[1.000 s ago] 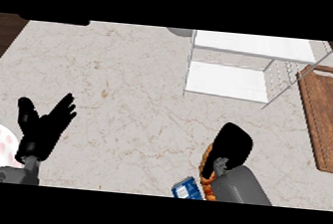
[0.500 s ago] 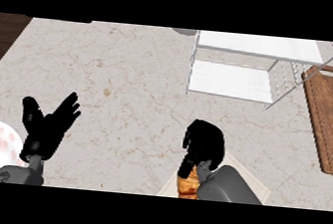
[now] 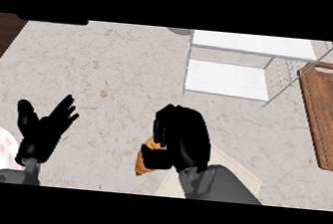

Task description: Pick the croissant from the placemat and place it in the tiered shelf

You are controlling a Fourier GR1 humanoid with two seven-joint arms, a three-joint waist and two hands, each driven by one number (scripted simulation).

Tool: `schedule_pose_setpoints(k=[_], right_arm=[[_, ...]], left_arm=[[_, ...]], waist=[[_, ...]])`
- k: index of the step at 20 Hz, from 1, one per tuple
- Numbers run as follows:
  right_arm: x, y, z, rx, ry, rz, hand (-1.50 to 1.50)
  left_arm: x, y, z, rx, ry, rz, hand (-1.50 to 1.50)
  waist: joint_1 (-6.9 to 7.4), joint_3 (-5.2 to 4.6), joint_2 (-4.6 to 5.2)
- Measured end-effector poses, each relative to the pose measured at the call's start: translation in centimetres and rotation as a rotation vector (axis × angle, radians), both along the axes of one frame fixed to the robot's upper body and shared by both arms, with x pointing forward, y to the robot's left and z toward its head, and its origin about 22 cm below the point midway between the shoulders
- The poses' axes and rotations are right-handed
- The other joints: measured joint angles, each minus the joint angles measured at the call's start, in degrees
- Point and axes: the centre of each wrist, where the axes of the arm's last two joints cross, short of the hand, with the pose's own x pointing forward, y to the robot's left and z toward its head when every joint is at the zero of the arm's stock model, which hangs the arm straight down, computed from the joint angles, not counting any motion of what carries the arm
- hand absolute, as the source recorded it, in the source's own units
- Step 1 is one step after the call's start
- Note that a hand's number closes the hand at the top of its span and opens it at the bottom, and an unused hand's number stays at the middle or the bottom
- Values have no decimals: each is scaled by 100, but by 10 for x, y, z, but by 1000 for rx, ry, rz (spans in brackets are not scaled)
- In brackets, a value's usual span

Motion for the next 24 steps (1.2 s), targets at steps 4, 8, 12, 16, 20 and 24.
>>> schedule_pose_setpoints(k=[4,8,12,16,20,24], right_arm=[[-13,2,54,43,-166,-32,150],[-23,-14,102,84,-291,-78,150],[-24,-24,142,122,-379,-111,150],[-13,-39,178,154,-436,-155,150],[3,-54,206,170,-454,-196,150],[23,-72,232,178,-461,-241,150]], left_arm=[[-1,-3,-1,7,2,11,0],[-3,1,-2,1,-4,15,0],[-6,1,1,-2,3,19,0],[-7,2,1,2,4,12,0],[-6,1,1,4,3,7,0],[-3,0,1,2,1,10,0]], waist=[[-49,1,-16],[-76,-1,-19],[-54,-9,-10],[-54,-8,-6],[-46,-8,0],[-37,-6,11]])
